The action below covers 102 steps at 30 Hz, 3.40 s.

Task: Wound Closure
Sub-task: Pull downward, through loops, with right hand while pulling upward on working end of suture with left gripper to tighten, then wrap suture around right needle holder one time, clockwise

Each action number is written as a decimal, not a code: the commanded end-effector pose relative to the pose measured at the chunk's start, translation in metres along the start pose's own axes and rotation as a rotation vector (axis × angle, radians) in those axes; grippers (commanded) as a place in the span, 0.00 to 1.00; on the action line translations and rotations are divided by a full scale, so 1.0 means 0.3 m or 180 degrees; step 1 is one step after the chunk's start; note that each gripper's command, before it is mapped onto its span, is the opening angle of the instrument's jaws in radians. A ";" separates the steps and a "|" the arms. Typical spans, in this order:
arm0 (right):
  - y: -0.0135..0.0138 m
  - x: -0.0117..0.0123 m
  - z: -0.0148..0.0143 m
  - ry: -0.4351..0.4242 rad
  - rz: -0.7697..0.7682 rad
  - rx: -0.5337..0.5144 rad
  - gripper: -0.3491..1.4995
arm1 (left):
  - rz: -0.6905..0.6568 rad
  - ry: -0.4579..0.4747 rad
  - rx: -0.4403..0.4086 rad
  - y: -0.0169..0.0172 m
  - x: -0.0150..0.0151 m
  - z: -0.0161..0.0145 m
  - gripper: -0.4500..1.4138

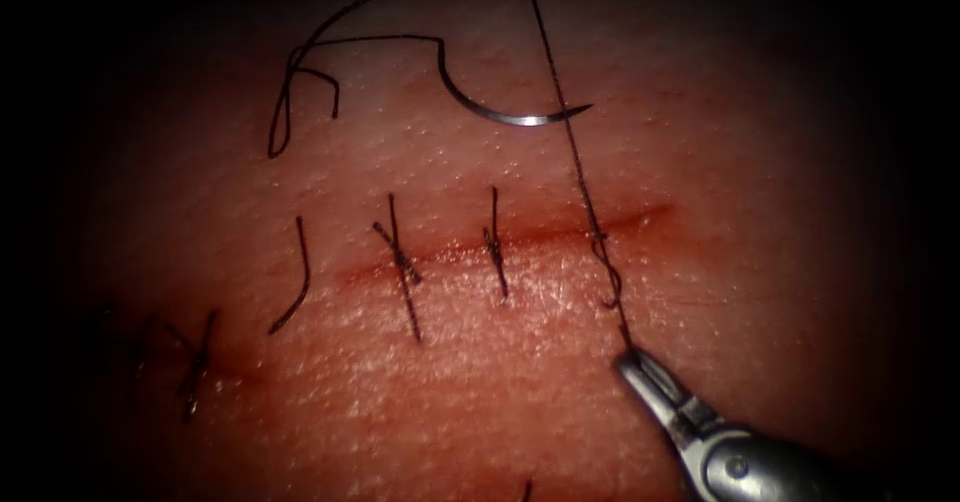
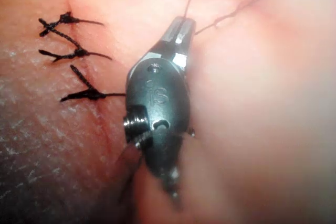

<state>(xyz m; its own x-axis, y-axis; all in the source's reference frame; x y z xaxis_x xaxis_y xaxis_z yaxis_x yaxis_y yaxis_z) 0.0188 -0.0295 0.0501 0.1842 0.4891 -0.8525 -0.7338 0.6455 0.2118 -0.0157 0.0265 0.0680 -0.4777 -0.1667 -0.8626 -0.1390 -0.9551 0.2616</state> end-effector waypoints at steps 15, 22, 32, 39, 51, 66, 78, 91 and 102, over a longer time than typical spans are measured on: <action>0.0041 0.0038 0.0076 -0.0622 0.1015 0.0539 0.00 | -0.0065 0.0054 0.0328 -0.013 -0.014 0.013 0.00; 0.0130 0.0030 0.0134 -0.0792 0.1740 0.1067 0.00 | 0.0002 0.0020 0.0454 -0.016 -0.022 0.019 0.00; 0.0175 -0.0023 0.0114 -0.1308 0.2241 0.1099 0.00 | 0.0197 -0.0040 0.0500 -0.010 -0.038 0.024 0.00; 0.0110 -0.0025 0.0021 -0.1696 0.2281 0.1485 0.00 | 0.0189 -0.0079 0.0585 -0.011 -0.042 0.024 0.00; 0.0035 0.0036 -0.0003 -0.1663 0.2646 0.1632 0.00 | 0.0086 -0.0057 0.0629 -0.010 -0.041 0.022 0.00; 0.0148 0.0201 -0.0034 0.0237 0.1268 0.1700 0.90 | -0.0174 0.0827 -0.0440 0.028 0.021 -0.017 0.00; 0.0298 0.0355 0.0037 0.0248 0.1007 0.1646 0.77 | -0.0156 0.1144 -0.0691 0.042 0.055 -0.041 0.00; 0.0355 0.0330 0.0421 -0.0367 -0.0456 0.2040 0.00 | -0.0062 0.1278 -0.0696 0.051 0.066 -0.040 0.00; 0.0337 0.0296 0.0578 0.0356 -0.0416 0.2909 0.00 | -0.0072 0.1414 -0.0783 0.063 0.069 -0.027 0.00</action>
<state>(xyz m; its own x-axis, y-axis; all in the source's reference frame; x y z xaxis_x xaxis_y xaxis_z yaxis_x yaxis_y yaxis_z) 0.0236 -0.0087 0.0527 0.1180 0.3740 -0.9199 0.1213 0.9140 0.3872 -0.0210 0.0024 0.0513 -0.0518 -0.1772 -0.9828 0.0919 -0.9808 0.1720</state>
